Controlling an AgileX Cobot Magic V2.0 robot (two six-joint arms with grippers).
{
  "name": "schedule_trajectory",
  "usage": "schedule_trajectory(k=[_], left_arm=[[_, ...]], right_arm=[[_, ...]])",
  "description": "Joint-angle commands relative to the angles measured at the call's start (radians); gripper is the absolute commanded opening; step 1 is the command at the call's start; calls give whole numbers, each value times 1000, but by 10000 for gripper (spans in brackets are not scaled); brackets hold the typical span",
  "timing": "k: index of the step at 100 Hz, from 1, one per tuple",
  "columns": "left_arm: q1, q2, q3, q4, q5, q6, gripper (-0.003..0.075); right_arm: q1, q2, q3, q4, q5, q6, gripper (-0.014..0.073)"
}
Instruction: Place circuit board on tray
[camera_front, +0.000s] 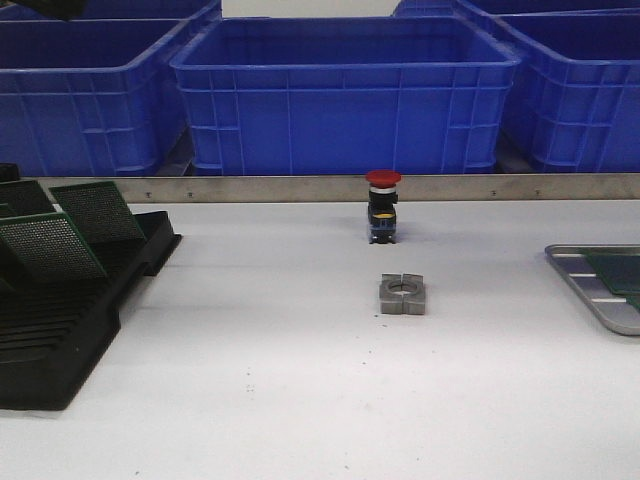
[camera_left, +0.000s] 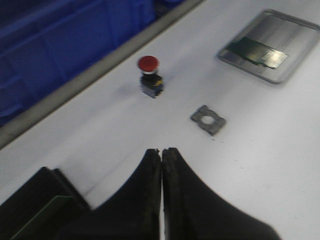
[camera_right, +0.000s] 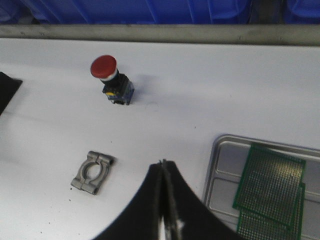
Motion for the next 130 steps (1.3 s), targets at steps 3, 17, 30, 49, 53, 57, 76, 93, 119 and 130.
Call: schedule_trajectory(k=[3,17,30,49,53,57,76,93,119,130], left_arm=[[22,-127,48,-45,-166,-24,-18],[38,-289,145,-58,-256,-24,-17],[38,-429,233,-98,-313,-24,-17],[38,-622,370,-98,-332,-24,-17],[38,-668,396,-98,-332,-24,-17],[38,-707,418,-98,-334,-24,-17],[38,-886,505,-98,-339,-24,-17],[38,-969,543,-98,-358,-24,-17],[38,-968,549,-98,-356,-24,-17],[38,-968,551,-98,-356,-24,-17]], right_arm=[[54,-107,31,109,-65,-99,-60],[156,-237,123,217,-173,-236,-60],[200,-377,196,283,-274,-295,-60],[205,-576,321,290,-278,-331,-60],[205,-625,345,290,-280,-331,-60],[205,-667,375,290,-280,-331,-60],[205,-884,481,290,-311,-331,-60],[205,-998,531,290,-346,-331,-60],[205,-1009,541,290,-340,-331,-60],[205,-1009,541,290,-340,-331,-60]])
